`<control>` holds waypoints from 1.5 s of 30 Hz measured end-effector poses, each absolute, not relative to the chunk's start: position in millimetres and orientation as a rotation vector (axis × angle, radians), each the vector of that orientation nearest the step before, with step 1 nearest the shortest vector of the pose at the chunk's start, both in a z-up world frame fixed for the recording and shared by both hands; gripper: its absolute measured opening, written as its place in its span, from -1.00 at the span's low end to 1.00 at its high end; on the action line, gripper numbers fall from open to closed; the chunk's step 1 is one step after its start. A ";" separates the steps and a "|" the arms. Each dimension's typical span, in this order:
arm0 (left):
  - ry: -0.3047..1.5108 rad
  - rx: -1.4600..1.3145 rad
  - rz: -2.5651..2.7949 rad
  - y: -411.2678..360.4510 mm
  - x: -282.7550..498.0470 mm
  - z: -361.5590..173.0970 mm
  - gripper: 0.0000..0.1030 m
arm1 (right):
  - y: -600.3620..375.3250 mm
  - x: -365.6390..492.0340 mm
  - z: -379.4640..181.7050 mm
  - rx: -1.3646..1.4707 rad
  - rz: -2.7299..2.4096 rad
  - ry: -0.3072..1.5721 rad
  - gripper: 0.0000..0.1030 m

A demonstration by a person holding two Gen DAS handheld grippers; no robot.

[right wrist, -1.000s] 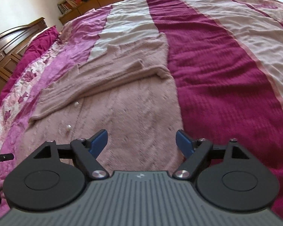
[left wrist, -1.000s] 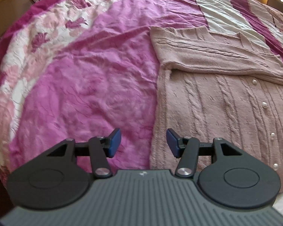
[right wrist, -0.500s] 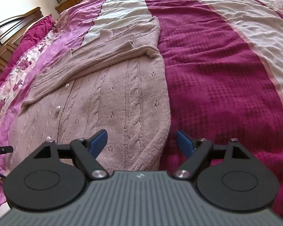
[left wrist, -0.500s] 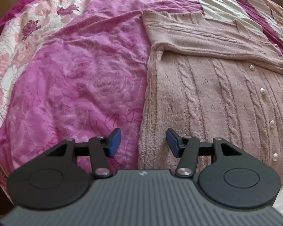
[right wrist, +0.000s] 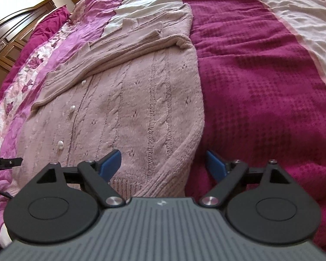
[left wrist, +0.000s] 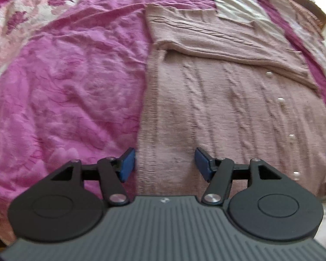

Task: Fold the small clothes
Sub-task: 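Move both grippers to the cardigan hem and close on it, then lift the hem with both grippers and fold it toward the collar, release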

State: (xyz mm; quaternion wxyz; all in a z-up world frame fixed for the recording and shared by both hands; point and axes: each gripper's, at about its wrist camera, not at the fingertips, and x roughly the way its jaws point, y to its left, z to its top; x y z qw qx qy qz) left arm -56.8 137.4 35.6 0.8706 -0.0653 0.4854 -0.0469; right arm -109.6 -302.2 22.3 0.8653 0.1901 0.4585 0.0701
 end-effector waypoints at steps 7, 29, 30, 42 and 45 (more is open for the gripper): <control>1.013 -0.177 -0.141 134.1 -49.6 24.5 -0.01 | -306.2 -108.1 19.7 0.402 0.174 0.949 0.40; 0.777 -0.421 -0.164 148.9 -47.4 67.7 -0.76 | -349.0 -95.5 39.5 0.788 0.277 0.664 -0.81; 0.759 -0.438 -0.158 150.3 -44.0 71.9 -0.76 | -350.5 -91.8 41.7 0.794 0.273 0.642 -0.81; 0.659 -0.505 -0.050 141.6 20.9 85.3 -0.76 | -361.7 -26.6 39.9 0.863 0.157 0.496 -0.81; 0.671 -0.514 -0.012 140.4 40.2 75.1 -0.76 | -360.4 -13.1 31.6 0.851 0.101 0.482 -0.81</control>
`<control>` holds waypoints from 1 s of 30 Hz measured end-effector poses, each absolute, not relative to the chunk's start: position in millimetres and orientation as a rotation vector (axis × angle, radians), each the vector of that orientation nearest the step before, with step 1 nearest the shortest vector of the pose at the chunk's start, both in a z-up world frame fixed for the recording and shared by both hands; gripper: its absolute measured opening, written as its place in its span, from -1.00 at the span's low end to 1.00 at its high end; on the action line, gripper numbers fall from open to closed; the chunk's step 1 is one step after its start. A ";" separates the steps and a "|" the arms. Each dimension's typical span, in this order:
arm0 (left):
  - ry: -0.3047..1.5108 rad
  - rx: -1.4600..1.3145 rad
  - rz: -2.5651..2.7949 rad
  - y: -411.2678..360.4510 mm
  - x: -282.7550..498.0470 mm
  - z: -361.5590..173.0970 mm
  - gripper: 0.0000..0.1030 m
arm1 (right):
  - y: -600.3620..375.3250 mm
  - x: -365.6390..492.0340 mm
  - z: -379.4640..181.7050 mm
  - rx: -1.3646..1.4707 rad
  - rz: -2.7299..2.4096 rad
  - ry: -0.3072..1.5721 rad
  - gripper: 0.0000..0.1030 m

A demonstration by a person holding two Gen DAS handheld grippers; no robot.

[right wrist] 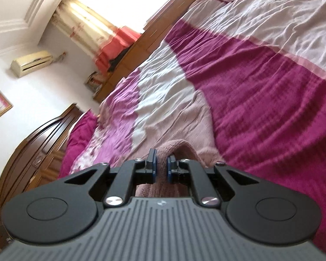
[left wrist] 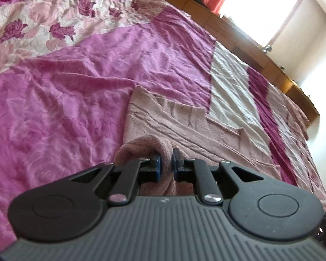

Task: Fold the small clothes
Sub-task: 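Lift the hem with both grippers and fold it toward the collar, release, then grasp the folded bottom edge with both grippers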

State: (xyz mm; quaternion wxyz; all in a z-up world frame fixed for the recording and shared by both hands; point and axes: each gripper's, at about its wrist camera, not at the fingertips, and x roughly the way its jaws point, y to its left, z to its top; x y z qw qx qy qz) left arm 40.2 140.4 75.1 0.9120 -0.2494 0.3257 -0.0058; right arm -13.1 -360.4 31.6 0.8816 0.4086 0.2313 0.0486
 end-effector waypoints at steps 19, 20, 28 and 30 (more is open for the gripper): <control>0.738 -0.325 0.045 128.0 45.6 53.3 -0.26 | -350.0 7.9 11.4 0.712 0.001 0.585 -0.15; 0.736 -0.316 0.047 128.5 42.0 54.8 -0.24 | -349.6 1.7 16.4 0.695 -0.007 0.584 0.05; 0.773 -0.240 0.059 129.4 16.7 58.1 -0.06 | -338.6 -31.2 34.3 0.622 -0.003 0.622 0.28; 0.786 -0.214 0.073 128.4 12.6 56.5 0.04 | -335.7 -39.6 35.9 0.629 0.012 0.633 0.32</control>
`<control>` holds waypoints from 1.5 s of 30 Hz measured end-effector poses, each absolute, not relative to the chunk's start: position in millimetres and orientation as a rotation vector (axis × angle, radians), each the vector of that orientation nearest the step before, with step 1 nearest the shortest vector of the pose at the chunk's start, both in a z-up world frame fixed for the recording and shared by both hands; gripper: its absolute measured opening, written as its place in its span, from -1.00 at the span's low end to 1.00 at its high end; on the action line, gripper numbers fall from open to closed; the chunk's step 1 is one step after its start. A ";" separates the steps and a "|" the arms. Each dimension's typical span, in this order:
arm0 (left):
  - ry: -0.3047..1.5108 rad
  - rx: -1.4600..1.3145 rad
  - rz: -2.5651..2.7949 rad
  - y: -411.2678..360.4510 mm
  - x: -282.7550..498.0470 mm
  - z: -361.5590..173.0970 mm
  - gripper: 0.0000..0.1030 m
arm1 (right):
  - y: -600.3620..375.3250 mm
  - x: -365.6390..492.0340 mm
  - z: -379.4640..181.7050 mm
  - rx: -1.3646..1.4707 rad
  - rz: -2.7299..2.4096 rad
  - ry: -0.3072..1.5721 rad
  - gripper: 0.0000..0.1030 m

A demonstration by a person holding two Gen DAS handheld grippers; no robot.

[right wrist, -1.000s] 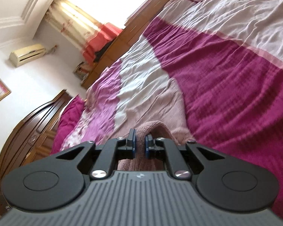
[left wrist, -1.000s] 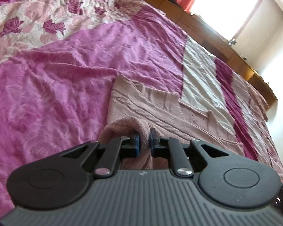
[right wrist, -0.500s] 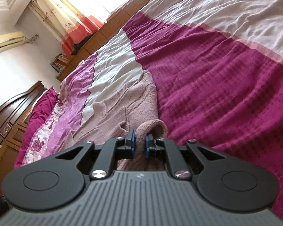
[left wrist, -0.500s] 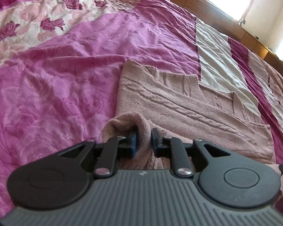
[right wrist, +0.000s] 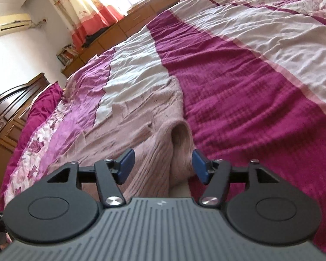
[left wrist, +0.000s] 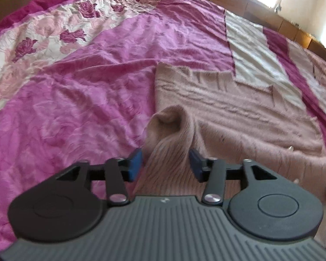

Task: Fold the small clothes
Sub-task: 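Grasp the folded bottom edge with both grippers, then lift the folded edge with both grippers and fold it toward the collar, release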

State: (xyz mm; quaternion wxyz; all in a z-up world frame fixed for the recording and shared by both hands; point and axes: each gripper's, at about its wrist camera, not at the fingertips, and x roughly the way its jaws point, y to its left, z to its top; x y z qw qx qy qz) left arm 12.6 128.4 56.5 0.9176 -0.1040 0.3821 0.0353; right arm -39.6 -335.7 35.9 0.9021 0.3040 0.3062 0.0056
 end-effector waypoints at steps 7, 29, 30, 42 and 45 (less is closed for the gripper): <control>0.831 -0.213 0.051 130.3 7.0 43.0 0.04 | -322.2 -49.9 38.6 0.637 0.077 0.689 0.41; 0.848 -0.225 -0.034 124.5 12.9 34.7 -0.03 | -310.2 -28.4 20.3 0.662 0.072 0.779 0.33; 0.848 -0.227 -0.046 123.3 12.3 35.5 -0.09 | -310.6 -28.9 20.6 0.660 0.071 0.780 0.21; 0.849 -0.278 -0.112 114.4 9.0 40.1 -0.76 | -318.1 -35.6 30.4 0.668 0.130 0.733 -0.74; 0.825 -0.312 -0.130 114.6 6.3 47.7 -0.77 | -320.1 -35.6 33.9 0.703 0.161 0.701 -0.75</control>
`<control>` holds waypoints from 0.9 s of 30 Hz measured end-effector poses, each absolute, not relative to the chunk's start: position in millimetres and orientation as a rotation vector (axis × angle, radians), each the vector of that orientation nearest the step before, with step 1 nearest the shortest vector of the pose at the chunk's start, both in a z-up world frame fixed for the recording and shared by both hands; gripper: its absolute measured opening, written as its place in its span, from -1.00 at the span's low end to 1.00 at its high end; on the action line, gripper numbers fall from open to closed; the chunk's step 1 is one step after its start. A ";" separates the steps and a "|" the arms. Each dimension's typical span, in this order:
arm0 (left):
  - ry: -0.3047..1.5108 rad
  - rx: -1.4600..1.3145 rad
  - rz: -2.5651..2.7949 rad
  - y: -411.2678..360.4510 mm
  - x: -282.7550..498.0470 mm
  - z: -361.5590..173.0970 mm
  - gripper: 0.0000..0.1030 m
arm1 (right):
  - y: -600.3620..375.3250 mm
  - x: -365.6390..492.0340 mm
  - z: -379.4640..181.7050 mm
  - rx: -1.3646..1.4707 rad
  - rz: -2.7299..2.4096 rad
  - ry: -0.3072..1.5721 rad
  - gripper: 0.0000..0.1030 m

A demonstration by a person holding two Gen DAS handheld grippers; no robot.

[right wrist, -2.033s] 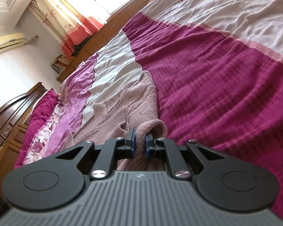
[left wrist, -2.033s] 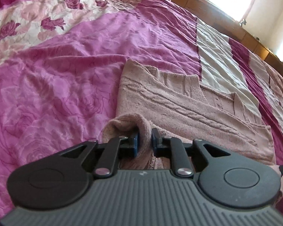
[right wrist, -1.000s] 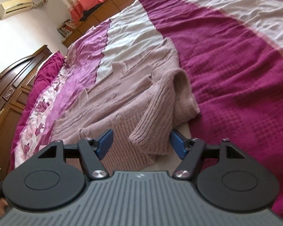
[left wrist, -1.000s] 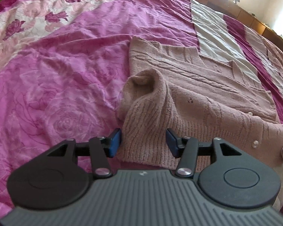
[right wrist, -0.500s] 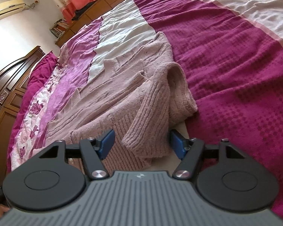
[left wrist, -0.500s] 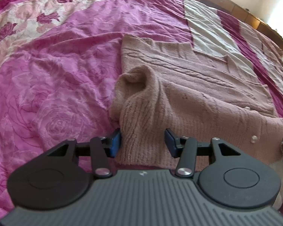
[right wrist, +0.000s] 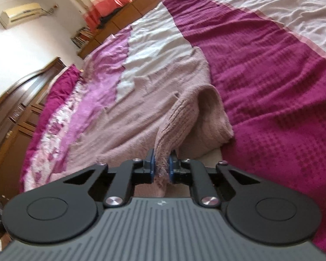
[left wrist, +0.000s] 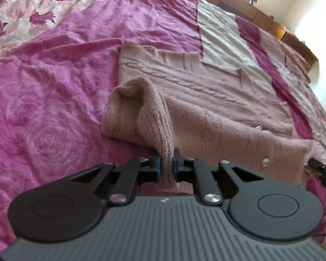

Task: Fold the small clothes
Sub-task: 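Lift the folded edge with both grippers and fold it toward the collar, release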

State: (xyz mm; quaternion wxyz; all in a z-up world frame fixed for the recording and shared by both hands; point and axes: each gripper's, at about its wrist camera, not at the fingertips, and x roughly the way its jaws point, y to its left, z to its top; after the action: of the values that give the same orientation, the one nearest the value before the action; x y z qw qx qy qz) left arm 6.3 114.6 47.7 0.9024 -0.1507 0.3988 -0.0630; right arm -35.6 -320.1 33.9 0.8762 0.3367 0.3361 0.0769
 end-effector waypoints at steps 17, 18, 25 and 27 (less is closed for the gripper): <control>0.626 -0.454 -0.153 121.0 5.7 101.5 -0.78 | -327.8 -23.1 63.0 0.794 0.263 0.554 -0.76; 0.608 -0.462 -0.152 121.5 6.1 105.4 -0.78 | -328.0 -21.2 65.9 0.794 0.267 0.546 -0.76; 0.509 -0.494 -0.125 126.2 16.0 129.8 -0.78 | -331.4 -0.4 91.2 0.788 0.283 0.471 -0.77; 0.483 -0.496 -0.110 127.0 22.8 135.9 -0.78 | -330.7 8.3 98.8 0.778 0.289 0.453 -0.77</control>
State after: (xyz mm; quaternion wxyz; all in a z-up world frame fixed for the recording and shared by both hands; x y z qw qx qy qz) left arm 22.8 127.0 135.9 0.9392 -0.2429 0.2368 -0.0540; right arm 8.3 -330.7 98.8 0.8904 0.3745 0.2180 0.1391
